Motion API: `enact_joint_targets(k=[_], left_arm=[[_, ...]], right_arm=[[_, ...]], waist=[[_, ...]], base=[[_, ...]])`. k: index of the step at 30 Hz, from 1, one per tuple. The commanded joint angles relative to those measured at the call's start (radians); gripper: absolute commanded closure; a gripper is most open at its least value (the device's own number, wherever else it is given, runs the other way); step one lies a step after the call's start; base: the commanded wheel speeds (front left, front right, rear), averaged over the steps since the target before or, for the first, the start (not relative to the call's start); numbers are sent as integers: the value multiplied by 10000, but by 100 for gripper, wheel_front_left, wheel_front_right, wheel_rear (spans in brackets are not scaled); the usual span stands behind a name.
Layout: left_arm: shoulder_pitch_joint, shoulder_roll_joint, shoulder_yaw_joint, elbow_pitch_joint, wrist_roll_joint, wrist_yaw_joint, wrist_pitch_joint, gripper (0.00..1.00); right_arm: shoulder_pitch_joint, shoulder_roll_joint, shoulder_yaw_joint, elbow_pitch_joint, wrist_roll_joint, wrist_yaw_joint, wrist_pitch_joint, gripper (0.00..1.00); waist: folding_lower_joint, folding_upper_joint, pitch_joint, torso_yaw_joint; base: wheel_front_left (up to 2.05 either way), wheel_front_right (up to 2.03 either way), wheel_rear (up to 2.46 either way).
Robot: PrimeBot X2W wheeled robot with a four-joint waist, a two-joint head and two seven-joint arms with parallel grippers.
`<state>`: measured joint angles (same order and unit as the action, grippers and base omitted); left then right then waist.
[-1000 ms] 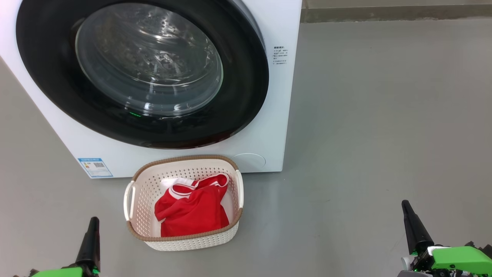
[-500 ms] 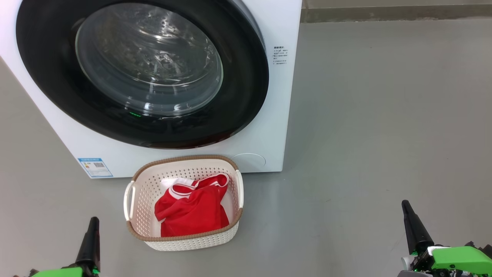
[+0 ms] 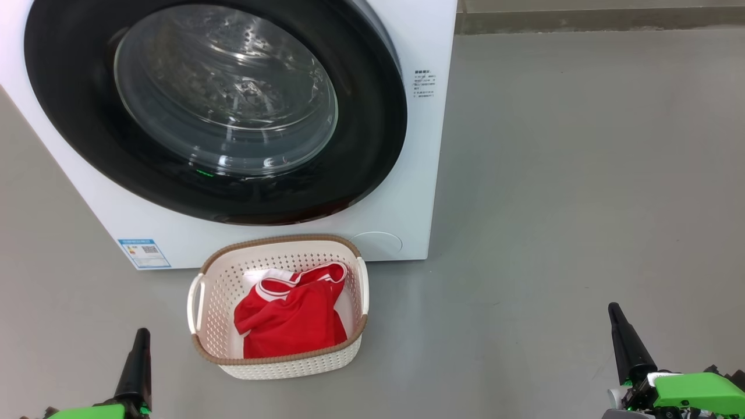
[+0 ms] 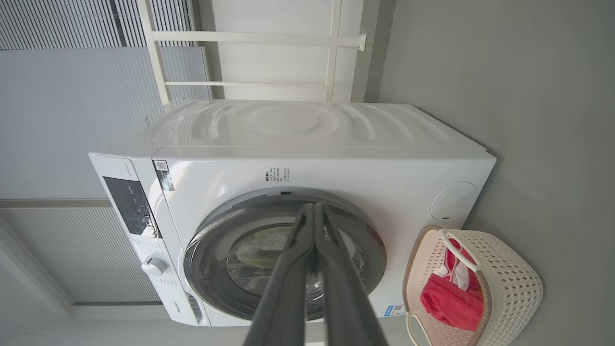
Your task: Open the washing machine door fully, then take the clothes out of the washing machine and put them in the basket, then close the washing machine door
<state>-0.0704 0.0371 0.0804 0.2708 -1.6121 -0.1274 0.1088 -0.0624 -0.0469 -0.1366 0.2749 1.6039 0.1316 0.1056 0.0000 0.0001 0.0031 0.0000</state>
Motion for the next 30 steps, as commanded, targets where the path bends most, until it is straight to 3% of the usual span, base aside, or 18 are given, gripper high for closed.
enact_joint_targets(k=[1, 30], left_arm=[[-376, 136, 338, -258, 40, -33, 48, 100], [-377, 134, 341, -258, 42, -33, 50, 100]], right_arm=[[-456, -35, 219, -301, 39, -9, 84, 100], [-457, -34, 218, -301, 38, -9, 85, 100]], waist=[[0, -1, 0, 0], [0, -1, 0, 0]], base=[[0, 0, 0], [0, 0, 0]])
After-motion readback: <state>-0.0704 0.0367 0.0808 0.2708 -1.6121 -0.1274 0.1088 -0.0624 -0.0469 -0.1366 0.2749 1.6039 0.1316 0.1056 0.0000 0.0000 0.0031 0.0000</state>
